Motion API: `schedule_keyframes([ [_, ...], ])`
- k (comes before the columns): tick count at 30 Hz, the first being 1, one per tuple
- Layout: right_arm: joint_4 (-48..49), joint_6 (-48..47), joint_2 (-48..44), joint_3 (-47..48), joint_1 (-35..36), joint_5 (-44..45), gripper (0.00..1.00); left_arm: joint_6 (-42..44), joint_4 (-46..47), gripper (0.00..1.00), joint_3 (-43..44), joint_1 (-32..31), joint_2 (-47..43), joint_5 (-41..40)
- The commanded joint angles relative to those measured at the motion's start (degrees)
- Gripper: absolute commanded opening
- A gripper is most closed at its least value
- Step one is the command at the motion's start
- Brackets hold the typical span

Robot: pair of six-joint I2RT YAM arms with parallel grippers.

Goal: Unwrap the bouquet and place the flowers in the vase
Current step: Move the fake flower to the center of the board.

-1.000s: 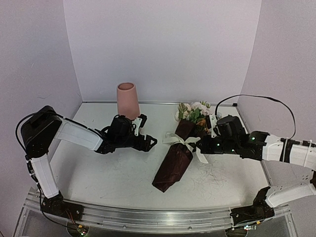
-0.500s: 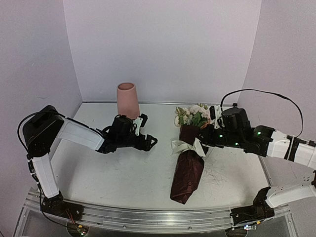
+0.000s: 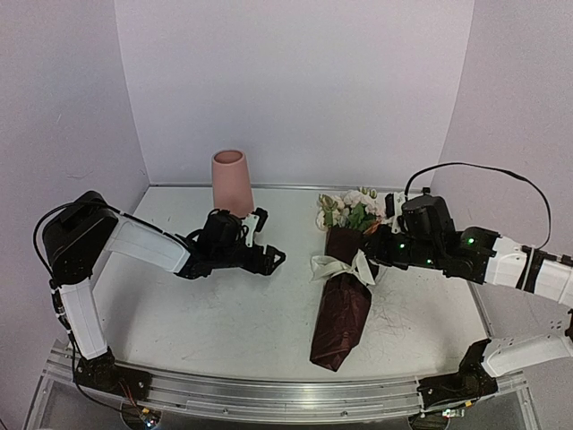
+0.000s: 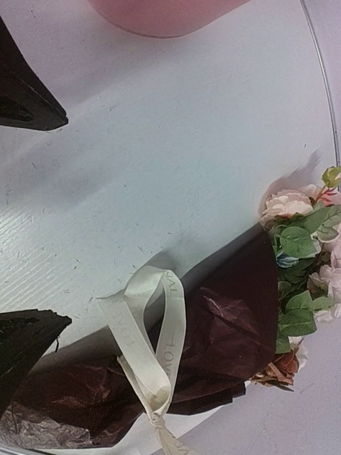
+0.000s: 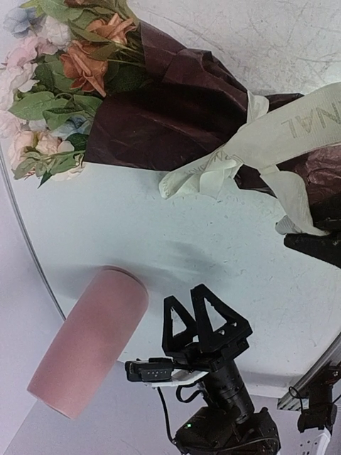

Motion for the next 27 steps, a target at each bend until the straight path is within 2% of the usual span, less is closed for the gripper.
schedule_keyframes([
  [1,-1.0,1.4,1.1,2.6,0.0,-0.2,0.00,-1.7,0.0,0.89,3.0,0.0,1.0,3.4],
  [4,-1.8,2.4,0.5,0.1,-0.1,-0.3,0.00,-2.3,0.0,0.89,3.4,-0.4,1.6,4.4],
  [7,-2.0,3.3,-3.4,-3.6,-0.1,2.0,0.00,-1.9,0.0,0.89,3.6,-1.1,1.7,4.3],
  [14,-3.4,0.3,-12.8,-5.5,-0.1,2.6,0.00,-2.5,0.0,0.89,5.4,-2.5,3.3,6.1],
  [19,-6.5,-2.2,-15.8,-3.4,-0.1,3.9,0.00,-2.4,0.0,0.89,8.5,-4.3,5.8,7.5],
  [27,-10.9,-3.5,-14.6,1.0,-0.1,4.0,0.00,-0.9,0.0,0.86,14.9,-6.9,12.3,10.6],
])
